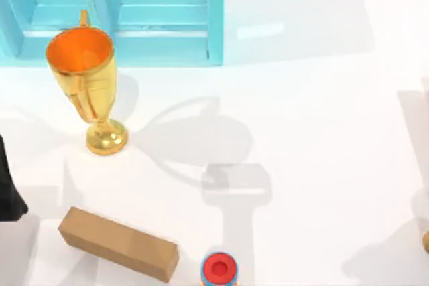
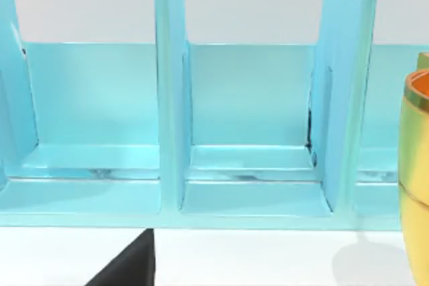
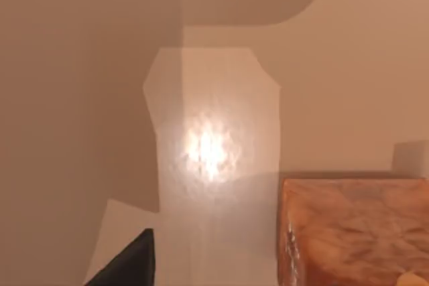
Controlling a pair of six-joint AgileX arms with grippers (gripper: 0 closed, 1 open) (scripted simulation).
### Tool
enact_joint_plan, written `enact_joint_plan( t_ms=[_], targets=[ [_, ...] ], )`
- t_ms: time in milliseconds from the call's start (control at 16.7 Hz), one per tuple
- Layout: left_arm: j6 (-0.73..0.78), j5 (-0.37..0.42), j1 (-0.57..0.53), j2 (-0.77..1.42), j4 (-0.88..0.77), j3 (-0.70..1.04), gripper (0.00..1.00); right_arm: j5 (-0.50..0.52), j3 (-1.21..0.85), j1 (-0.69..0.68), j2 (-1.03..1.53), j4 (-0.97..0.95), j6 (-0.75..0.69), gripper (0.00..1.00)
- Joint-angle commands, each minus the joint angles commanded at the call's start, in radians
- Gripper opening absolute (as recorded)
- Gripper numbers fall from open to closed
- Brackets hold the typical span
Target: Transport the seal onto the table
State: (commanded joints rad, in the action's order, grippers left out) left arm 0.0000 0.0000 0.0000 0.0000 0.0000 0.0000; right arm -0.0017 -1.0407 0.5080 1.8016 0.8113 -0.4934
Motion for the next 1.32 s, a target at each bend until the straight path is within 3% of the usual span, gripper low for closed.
enact_joint_plan(
  t_ms=[780,1320],
  targets=[
    [0.0,0.0,0.0,0.0,0.0,0.0,1.0,0.0,0.0,0.0,0.0,0.0,0.0,0.02],
    [0.0,0.0,0.0,0.0,0.0,0.0,1.0,0.0,-0.001,0.001,-0.002,0.0,0.001,0.0]
  ],
)
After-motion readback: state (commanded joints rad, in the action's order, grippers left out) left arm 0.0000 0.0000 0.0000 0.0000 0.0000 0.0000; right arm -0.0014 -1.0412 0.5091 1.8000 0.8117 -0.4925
